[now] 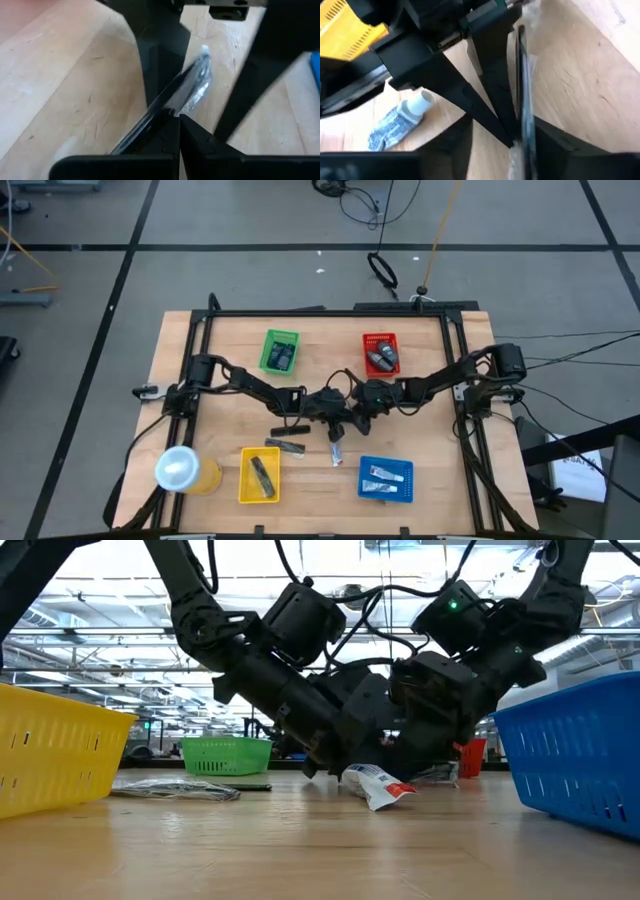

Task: Pick & Place Travel size toiletries
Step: Put the black hairbrush into the yellow bin

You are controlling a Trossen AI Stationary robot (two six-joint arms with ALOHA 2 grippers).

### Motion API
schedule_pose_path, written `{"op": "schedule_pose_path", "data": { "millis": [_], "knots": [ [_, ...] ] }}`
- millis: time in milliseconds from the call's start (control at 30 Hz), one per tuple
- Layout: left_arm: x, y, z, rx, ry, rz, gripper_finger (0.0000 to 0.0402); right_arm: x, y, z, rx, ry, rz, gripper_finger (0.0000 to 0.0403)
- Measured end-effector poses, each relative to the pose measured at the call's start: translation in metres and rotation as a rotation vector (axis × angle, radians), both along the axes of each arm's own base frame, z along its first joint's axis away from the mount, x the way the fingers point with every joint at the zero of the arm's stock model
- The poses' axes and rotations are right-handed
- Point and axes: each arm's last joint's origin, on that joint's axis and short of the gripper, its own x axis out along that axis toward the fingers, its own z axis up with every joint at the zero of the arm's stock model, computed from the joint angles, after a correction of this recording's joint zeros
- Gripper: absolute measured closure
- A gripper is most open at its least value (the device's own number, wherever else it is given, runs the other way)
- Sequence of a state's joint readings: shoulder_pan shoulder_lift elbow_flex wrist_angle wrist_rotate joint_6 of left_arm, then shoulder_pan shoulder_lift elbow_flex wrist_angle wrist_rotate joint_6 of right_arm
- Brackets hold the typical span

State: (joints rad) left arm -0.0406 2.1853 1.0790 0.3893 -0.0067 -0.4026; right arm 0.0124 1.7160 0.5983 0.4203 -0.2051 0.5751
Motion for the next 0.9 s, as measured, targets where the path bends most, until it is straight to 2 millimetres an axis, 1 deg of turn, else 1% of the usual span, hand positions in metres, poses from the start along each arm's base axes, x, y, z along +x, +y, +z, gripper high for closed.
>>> {"op": "schedule_pose_path", "data": {
  "millis": [100,200,267,367,467,500,600,667,700,767,800,867,900],
  "knots": [
    [0.0,-0.004,0.007,0.002,-0.017,-0.032,0.0383,-0.007,0.0,0.006,-0.016,0.04,0.026,0.0313],
    [-0.002,-0.006,0.015,0.015,-0.019,-0.108,0.0384,-0.014,0.002,0.015,-0.025,0.068,0.064,0.037],
    [-0.003,-0.01,0.019,0.026,-0.021,-0.135,0.0388,-0.022,0.001,0.019,-0.041,0.076,0.086,0.0393],
    [-0.006,-0.01,0.03,0.024,-0.004,-0.163,0.0385,-0.031,0.001,0.025,-0.089,0.085,0.064,0.039],
    [-0.011,-0.012,0.047,0.011,0.005,-0.228,0.0366,-0.04,0.001,0.028,-0.186,0.067,0.046,0.0394],
    [-0.012,-0.012,0.054,0.017,-0.011,-0.253,0.0356,-0.042,0.001,0.028,-0.204,0.054,0.047,0.0396],
    [-0.012,-0.017,0.086,0.091,-0.128,-0.321,0.0317,-0.044,0.001,0.028,-0.223,0.014,0.041,0.0395],
    [-0.01,-0.02,0.102,0.152,-0.231,-0.355,0.0284,-0.043,0.0,0.027,-0.232,-0.012,0.04,0.0393],
    [-0.009,-0.021,0.107,0.186,-0.26,-0.353,0.0266,-0.043,0.001,0.026,-0.238,-0.019,0.047,0.0393],
    [-0.008,-0.02,0.112,0.253,-0.294,-0.303,0.0227,-0.038,0.001,0.026,-0.253,-0.06,0.057,0.0394],
    [-0.006,-0.018,0.113,0.292,-0.311,-0.247,0.0208,-0.037,0.001,0.026,-0.263,-0.075,0.065,0.0395],
    [-0.006,-0.011,0.112,0.353,-0.282,-0.155,0.0177,-0.036,0.001,0.028,-0.279,-0.112,0.073,0.0395],
    [-0.007,-0.008,0.108,0.369,-0.248,-0.141,0.0165,-0.033,0.001,0.03,-0.29,-0.138,0.074,0.0395]
  ]
}}
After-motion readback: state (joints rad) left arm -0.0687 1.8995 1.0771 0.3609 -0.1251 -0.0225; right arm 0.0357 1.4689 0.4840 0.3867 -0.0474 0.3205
